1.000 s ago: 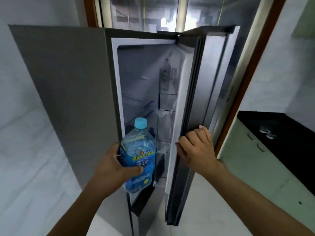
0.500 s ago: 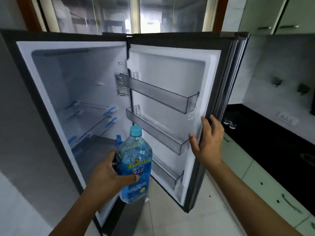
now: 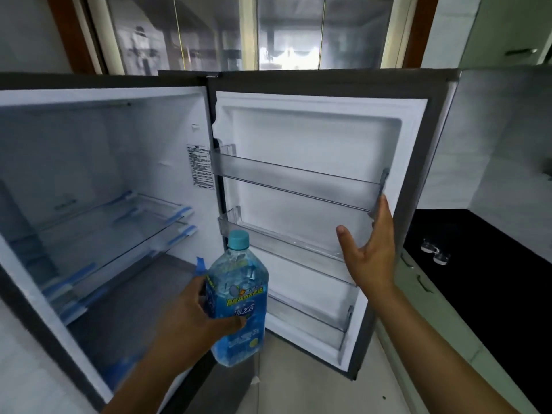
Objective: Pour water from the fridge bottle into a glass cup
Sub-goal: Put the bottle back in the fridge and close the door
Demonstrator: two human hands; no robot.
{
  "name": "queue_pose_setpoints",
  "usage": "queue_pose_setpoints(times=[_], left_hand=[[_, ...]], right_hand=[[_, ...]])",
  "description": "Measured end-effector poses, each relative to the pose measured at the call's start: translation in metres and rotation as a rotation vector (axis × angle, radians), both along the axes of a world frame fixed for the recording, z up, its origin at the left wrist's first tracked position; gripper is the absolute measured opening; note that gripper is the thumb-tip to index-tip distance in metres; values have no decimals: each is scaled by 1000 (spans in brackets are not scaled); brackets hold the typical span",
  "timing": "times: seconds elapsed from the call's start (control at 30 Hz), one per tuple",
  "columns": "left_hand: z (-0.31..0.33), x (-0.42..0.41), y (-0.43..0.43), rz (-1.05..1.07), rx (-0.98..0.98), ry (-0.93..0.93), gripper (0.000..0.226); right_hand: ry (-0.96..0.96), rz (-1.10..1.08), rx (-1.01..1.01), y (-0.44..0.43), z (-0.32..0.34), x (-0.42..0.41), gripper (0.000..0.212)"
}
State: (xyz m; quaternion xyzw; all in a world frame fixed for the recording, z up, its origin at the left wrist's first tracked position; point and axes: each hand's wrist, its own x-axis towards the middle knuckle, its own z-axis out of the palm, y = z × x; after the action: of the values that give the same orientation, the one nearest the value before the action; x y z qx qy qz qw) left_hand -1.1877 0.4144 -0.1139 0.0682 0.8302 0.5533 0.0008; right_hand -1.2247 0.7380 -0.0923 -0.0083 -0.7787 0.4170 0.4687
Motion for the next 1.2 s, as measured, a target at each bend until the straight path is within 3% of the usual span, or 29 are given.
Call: queue_pose_setpoints(times=[0.4,0.63,0.87,0.97,1.03,1.2], left_hand=[[6,-77,-4,152,-29,7,55],[29,-167,-47,247,-110,160,63],[22,-247,-71,228,29,159,62],[16,-277,-84,233,124,150,65],[15,-296,-92,217,196,132,64],[15,-326,-108,251,190,175,61]], right_hand=[[11,46,-125,41,-3,-54,99],[64,-73,-146,32,0,-77,102],[132,-237,-264,23,-6,-90,95],[140,-350,-312,-16,-35,-95,80],[84,-284,-197,-57,-55,-105,65],[-184,47,445,-126,-57,-163,30]])
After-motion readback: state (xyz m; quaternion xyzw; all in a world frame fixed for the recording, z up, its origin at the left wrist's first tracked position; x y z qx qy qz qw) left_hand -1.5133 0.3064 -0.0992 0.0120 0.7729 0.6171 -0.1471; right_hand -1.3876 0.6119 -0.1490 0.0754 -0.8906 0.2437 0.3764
